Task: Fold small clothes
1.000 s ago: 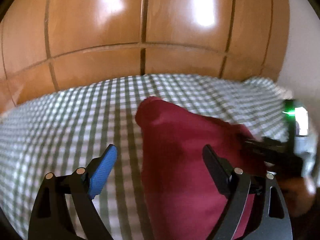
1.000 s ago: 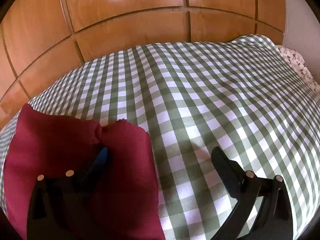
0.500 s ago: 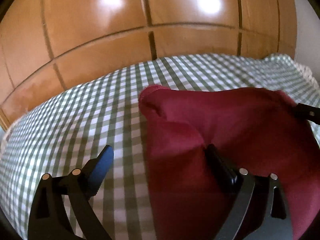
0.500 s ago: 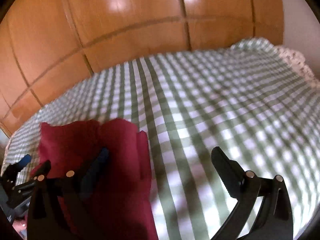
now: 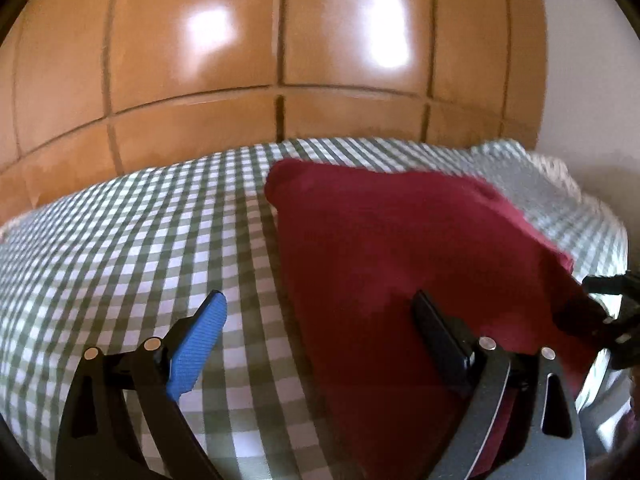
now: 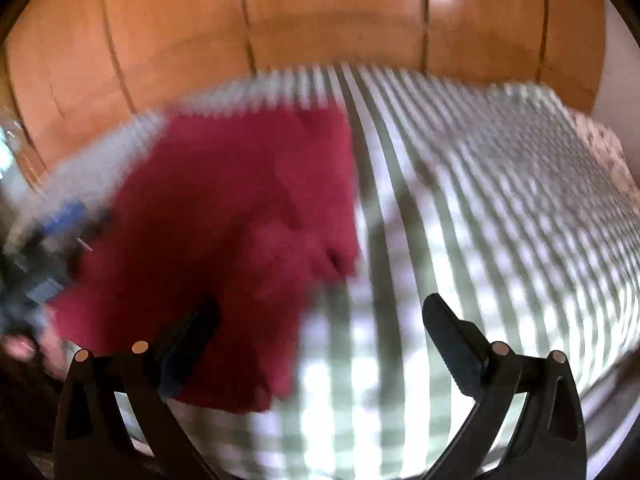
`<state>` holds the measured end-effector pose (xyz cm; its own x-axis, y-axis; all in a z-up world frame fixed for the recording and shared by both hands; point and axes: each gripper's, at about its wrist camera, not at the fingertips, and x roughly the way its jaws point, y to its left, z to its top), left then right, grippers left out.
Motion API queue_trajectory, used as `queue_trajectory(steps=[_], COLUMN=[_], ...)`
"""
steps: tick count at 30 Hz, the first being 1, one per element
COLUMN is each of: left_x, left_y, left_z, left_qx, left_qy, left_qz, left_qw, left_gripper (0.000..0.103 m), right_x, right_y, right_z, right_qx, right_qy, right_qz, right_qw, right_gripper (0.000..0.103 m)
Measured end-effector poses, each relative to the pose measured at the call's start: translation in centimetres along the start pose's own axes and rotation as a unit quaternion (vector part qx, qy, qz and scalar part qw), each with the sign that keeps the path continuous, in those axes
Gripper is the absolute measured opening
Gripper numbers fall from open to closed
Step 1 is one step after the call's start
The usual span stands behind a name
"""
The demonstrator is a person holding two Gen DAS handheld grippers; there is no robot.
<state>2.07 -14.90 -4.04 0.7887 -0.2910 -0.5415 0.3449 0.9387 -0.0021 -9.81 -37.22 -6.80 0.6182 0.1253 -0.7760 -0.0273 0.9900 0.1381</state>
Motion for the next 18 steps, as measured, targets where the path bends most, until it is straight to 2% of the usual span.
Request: queue_trajectory(steps=[2, 6, 9, 11, 15, 18], left_x=[0.2, 0.4, 1.1, 1.4, 1.4, 1.4], left_y=[-0.3, 0.3, 1.8, 2.3, 2.2, 2.0], left_z=[0.0, 0.3, 0.8, 1.1, 1.3, 1.4], left_qx=[0.007, -0.02, -0.074, -0.097, -0.096, -0.087], left_qy=[0.008, 0.026, 0.063, 0.082, 0.091, 0.093], left_qz=[0.002, -0.008, -0.037, -0.049, -0.047, -0.044], left_qw=[0.9999, 0.9994, 0.9946, 0.9908, 0.9901, 0.9908], left_gripper=[0.093, 0.093, 0.093, 0.093, 0.093, 0.093], right_x=[0.8, 0.2, -0.2, -0.1, 1.0, 2.0], right_y=[-1.4, -0.8, -1.3, -1.9, -2.4, -2.4], right_z=[-0.7, 0.0, 0.7, 1.2, 2.4, 2.8], right_qx=[0.061, 0.041, 0.073, 0.104, 0.134, 0.155], right_qy=[0.007, 0.008, 0.005, 0.002, 0.022, 0.031], right_qz=[0.036, 0.03, 0.078, 0.127, 0.163, 0.185], right_qw=[0.997, 0.999, 0.994, 0.987, 0.977, 0.97], right_gripper=[0.101, 0.101, 0.101, 0.098, 0.09, 0.09])
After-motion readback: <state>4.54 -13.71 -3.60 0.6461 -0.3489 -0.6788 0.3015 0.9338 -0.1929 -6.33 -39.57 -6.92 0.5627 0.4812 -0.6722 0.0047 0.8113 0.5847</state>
